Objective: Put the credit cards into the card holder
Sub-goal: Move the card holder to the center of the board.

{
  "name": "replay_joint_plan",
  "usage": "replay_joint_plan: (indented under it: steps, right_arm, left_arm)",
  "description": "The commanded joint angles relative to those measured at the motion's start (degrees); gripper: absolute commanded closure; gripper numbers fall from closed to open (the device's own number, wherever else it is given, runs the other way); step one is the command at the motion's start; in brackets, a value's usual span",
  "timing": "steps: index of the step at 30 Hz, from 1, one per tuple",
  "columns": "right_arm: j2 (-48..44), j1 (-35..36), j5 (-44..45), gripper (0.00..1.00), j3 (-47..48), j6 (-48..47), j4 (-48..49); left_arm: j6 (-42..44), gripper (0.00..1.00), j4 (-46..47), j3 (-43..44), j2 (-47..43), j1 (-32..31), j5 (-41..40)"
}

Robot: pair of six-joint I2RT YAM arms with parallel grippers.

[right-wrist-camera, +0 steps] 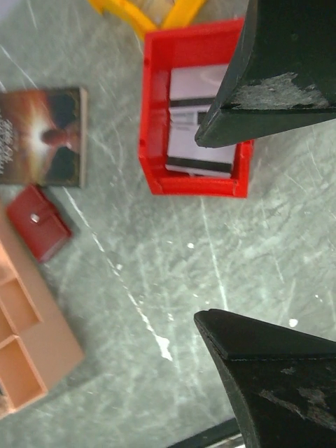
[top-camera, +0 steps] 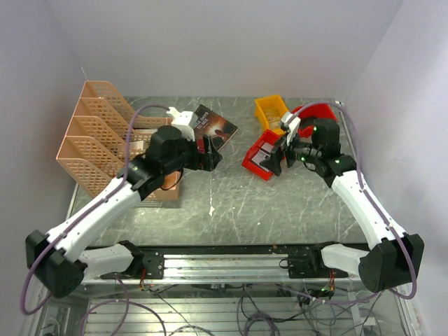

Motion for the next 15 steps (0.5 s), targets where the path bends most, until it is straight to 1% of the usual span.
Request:
replay_joint_plan:
  steps: [1,3,5,7,10,12,15]
  right_arm:
    - [-0.45,-1.37,-9.40,0.00,-7.27,-5.61,6.70]
    - [0.42,-2.15,-11.33,0.00,-8.25,-5.55,7.42]
    - [1.88,-3.10,-12.30,0.00,-6.72,-6.75,5.29]
    - [2.85,-3.38,-11.96,0.00,-5.45,-8.00,2.93]
    - [2.80,-3.88,-12.02,0.00,-6.95,-7.22,3.75]
    - [2.31,-4.02,-11.49,0.00,-8.39,-7.07,4.38]
    - [2.00,-4.16,-10.41,0.00,-8.81,-6.80,4.30]
  left_arm:
    - [5.69,0.02,-6.23,3.76,6.65,0.30,-5.41]
    - [6.70,0.02,-7.96,5.47,10.31,0.23,-8.11]
    - [7.23,0.02,-8.03,6.49,13.86,0.32,-9.72]
    - [7.49,0.01,-6.29,6.87,16.53,0.38,-10.38]
    - [8.13,0.01,-4.82,8.74,21.76,1.68,-9.94]
    - [9.18,0.02,-6.15,11.50,25.71,2.80,-10.98]
    - [11.65,0.06,-9.33,17.01,31.94,5.04,-10.08]
